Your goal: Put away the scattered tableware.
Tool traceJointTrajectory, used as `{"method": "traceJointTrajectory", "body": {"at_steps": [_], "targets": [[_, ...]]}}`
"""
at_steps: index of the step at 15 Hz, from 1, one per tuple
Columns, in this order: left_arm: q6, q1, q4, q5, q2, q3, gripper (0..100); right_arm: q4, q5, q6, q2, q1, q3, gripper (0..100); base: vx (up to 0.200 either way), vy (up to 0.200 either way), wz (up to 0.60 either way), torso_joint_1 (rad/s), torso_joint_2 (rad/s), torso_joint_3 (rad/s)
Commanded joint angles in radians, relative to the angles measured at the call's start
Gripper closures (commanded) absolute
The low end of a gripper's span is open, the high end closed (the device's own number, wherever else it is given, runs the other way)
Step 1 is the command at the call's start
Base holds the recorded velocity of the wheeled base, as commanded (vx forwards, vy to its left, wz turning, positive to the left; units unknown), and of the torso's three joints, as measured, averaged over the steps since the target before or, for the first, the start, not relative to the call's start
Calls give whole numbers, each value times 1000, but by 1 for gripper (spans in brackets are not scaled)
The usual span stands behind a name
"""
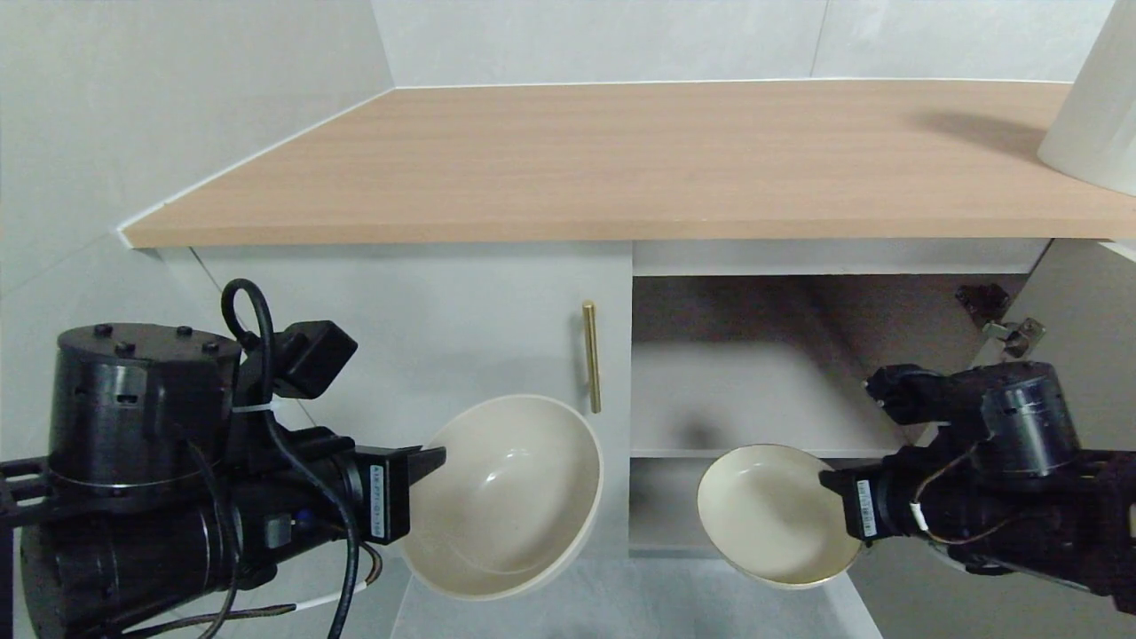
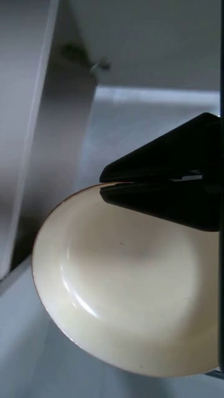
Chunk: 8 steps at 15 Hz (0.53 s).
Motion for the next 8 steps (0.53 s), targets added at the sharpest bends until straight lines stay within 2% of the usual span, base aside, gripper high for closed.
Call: {"method": "traceJointTrajectory", "body": {"at_steps": [1,2,4,6,8], "targets": [[-1,0,0,0,1,0,100,-189,-5,19,241,-4,42,100,0,0,0,0,0,0],[-1,1,0,0,2,2,100,-297,-9,75,330,-12,36,100,0,0,0,0,0,0],[-1,0,0,0,5,2,100,-401,-86,103,424,-13,18,100,0,0,0,0,0,0],[-1,0,0,0,15,2,100,-433,-170,117,477,-36,-35,100,0,0,0,0,0,0],[-1,0,0,0,16,2,100,-435,-190,132,505,-70,-82,100,0,0,0,0,0,0]]}}
